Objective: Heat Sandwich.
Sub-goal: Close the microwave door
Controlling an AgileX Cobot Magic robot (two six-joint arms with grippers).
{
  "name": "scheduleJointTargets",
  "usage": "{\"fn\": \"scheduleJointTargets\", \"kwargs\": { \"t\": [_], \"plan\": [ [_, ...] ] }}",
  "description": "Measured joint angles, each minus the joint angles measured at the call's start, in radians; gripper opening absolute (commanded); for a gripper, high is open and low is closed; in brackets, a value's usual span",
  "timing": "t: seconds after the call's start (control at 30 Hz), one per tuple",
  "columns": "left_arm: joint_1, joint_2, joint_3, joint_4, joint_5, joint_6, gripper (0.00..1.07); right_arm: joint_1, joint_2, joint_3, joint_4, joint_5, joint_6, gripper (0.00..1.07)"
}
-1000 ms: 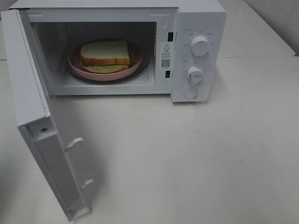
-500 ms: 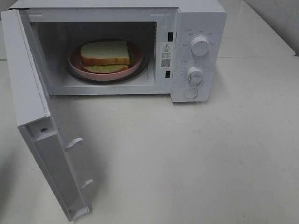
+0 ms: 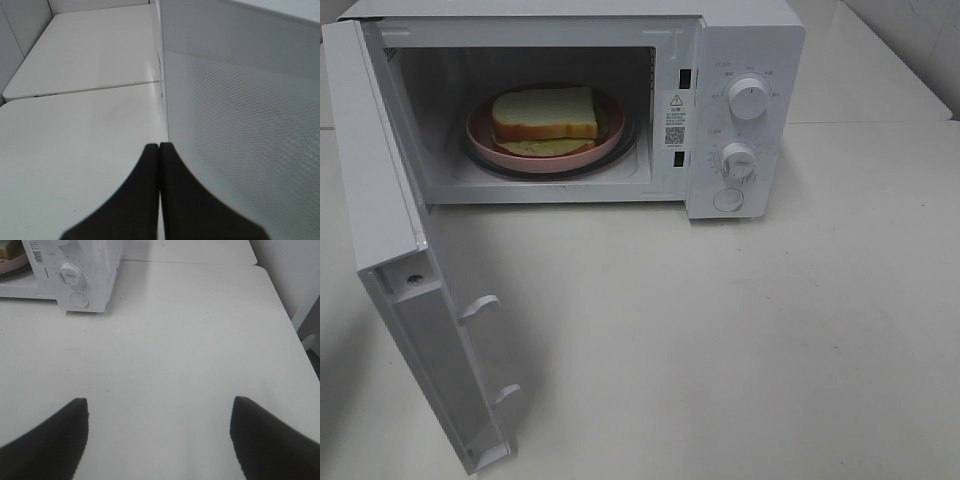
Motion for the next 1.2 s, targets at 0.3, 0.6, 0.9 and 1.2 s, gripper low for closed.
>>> {"fn": "scheduleJointTargets", "kwargs": {
  "t": [0.3,0.6,0.9,1.2],
  "plan": [
    [-0.069,0.11,-0.029,0.071,-0.089,0.0,0.0,0.0,0.0,0.0,0.0,0.0,0.0,0.75],
    [-0.073,0.227,-0.068,0.157,-0.176,-0.087,0.0,0.0,0.0,0.0,0.0,0.0,0.0,0.75],
    [-0.081,0.318,-0.122,0.236,-0.224,-0.167,0.0,0.0,0.0,0.0,0.0,0.0,0.0,0.75],
    [-0.169,0.412,-0.183,0.228,-0.255,-0.178,0.0,0.0,0.0,0.0,0.0,0.0,0.0,0.75]
  ]
}}
